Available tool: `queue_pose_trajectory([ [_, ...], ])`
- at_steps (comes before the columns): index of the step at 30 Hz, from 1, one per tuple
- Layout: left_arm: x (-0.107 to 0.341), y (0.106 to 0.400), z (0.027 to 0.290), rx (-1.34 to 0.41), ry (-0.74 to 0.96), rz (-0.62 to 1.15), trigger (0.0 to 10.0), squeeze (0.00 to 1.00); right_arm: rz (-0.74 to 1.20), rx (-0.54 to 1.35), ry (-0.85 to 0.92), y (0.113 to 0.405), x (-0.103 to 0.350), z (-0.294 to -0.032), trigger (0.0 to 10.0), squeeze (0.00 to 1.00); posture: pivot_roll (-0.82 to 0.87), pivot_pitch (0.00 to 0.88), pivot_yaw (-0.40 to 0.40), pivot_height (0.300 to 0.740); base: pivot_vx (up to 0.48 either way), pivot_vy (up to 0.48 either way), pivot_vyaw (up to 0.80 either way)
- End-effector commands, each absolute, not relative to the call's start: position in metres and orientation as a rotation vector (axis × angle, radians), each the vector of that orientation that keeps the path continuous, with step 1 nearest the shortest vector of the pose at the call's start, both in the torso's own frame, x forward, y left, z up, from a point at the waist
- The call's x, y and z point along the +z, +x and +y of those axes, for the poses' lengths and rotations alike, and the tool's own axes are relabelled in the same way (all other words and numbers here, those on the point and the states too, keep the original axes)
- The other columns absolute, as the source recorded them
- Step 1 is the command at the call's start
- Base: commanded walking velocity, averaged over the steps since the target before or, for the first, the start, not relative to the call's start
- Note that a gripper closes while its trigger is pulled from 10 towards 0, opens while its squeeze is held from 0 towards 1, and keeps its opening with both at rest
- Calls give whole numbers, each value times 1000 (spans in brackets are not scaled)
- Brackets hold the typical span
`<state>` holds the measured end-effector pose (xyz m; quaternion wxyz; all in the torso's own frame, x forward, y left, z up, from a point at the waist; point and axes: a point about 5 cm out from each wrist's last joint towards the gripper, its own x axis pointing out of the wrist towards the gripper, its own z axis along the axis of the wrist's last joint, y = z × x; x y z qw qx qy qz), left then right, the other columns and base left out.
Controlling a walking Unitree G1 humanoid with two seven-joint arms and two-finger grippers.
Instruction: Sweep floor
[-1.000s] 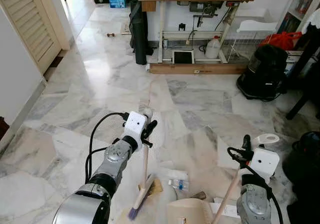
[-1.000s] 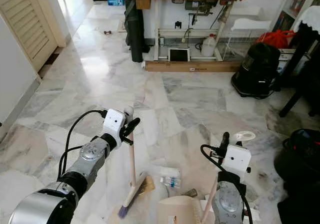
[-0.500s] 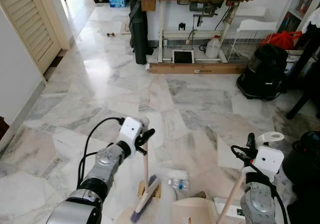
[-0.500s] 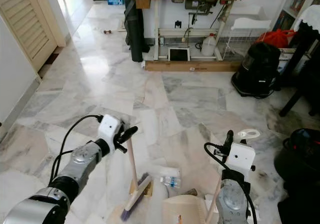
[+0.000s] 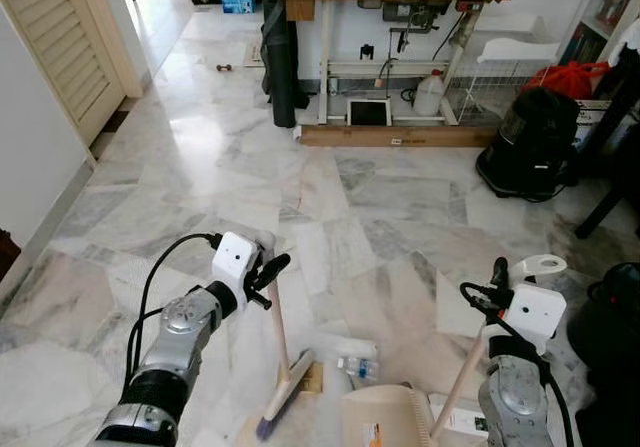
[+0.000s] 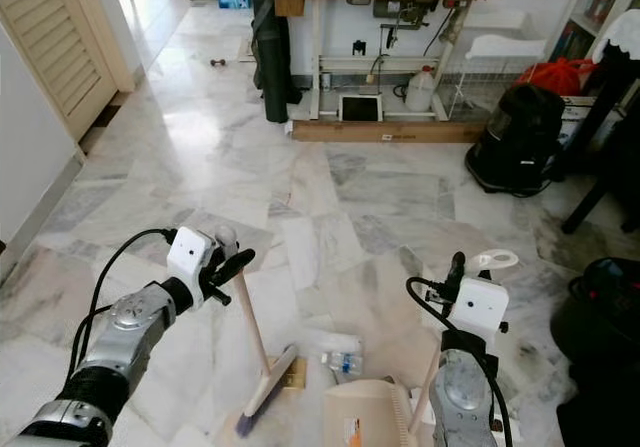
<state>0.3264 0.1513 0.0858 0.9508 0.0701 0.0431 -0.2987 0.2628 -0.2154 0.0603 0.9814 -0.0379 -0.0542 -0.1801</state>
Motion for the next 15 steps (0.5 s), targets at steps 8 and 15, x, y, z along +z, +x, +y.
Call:
queue_pose_trajectory([
  [8,102,324,163,-692,208,129,10000,0,-129,-368,-72,269,66,-218,10000,0,64,34,12,740,0,0,0],
  [15,155,348,183,-491,194,-71,10000,0,-133,-369,-73,269,67,-219,10000,0,67,39,8,740,0,0,0],
])
